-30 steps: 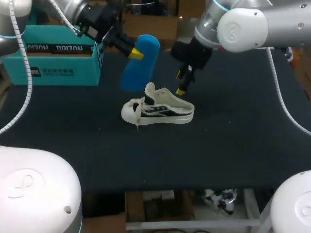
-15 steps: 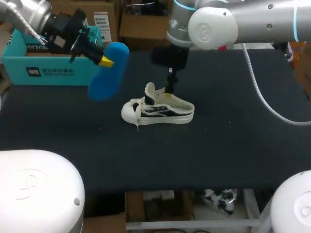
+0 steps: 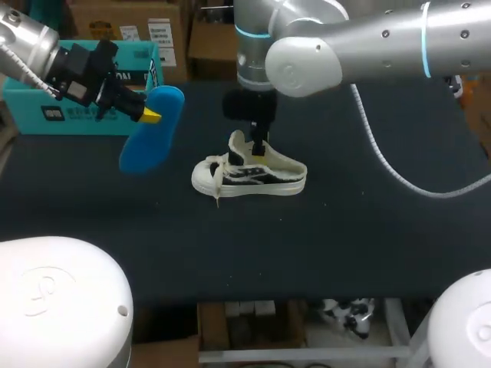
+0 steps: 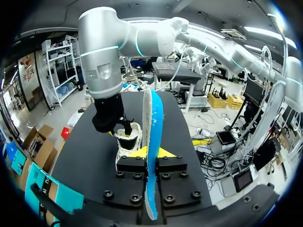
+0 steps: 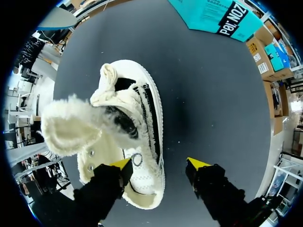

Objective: Open the shoe tongue, take the insole out of the shoe, put the insole back into the shoe, and pack the shoe into the shoebox

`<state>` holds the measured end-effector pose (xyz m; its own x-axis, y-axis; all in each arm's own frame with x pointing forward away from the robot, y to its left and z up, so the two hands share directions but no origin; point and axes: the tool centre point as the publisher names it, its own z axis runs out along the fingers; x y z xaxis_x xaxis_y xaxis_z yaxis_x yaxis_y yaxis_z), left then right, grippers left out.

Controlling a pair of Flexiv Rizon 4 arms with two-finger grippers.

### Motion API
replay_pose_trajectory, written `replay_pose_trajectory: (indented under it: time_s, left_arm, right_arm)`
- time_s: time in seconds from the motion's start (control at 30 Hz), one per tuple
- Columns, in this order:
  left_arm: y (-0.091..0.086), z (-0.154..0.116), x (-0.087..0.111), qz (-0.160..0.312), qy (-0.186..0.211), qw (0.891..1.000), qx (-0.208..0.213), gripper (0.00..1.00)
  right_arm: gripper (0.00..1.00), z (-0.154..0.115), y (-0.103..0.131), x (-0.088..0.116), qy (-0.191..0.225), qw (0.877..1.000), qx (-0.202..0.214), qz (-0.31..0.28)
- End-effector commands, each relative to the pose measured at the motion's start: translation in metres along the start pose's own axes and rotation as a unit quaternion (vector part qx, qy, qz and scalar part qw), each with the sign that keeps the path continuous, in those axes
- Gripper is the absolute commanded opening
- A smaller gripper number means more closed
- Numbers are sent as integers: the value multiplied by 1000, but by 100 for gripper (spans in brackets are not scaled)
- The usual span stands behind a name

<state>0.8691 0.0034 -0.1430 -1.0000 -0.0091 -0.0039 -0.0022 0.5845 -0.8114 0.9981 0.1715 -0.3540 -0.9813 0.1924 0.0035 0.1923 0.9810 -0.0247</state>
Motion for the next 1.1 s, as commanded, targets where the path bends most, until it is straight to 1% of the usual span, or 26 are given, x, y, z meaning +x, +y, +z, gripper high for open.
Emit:
replay_pose_trajectory:
  time_s: [0.03,0.53,0.67,0.87,0.97,1.1]
  left_arm:
    - [2,-2,5,-3,-28,1000,1,0]
    - [5,0,2,-9,-21,1000,0,0]
    - [-1,2,-1,0,-12,1000,0,0]
    - [-18,9,-11,25,18,999,14,0]
    - [-28,16,-20,39,39,998,20,0]
    - [-43,26,-32,59,68,996,24,0]
  right_arm:
    - [0,-6,1,9,-11,1000,11,4]
    - [0,-8,6,17,-16,999,20,20]
    - [0,-14,2,19,-17,999,11,50]
    - [0,-30,-9,28,-11,992,-9,125]
    - [0,-37,-16,35,-6,985,-24,170]
    - [0,-45,-20,47,-3,971,-51,233]
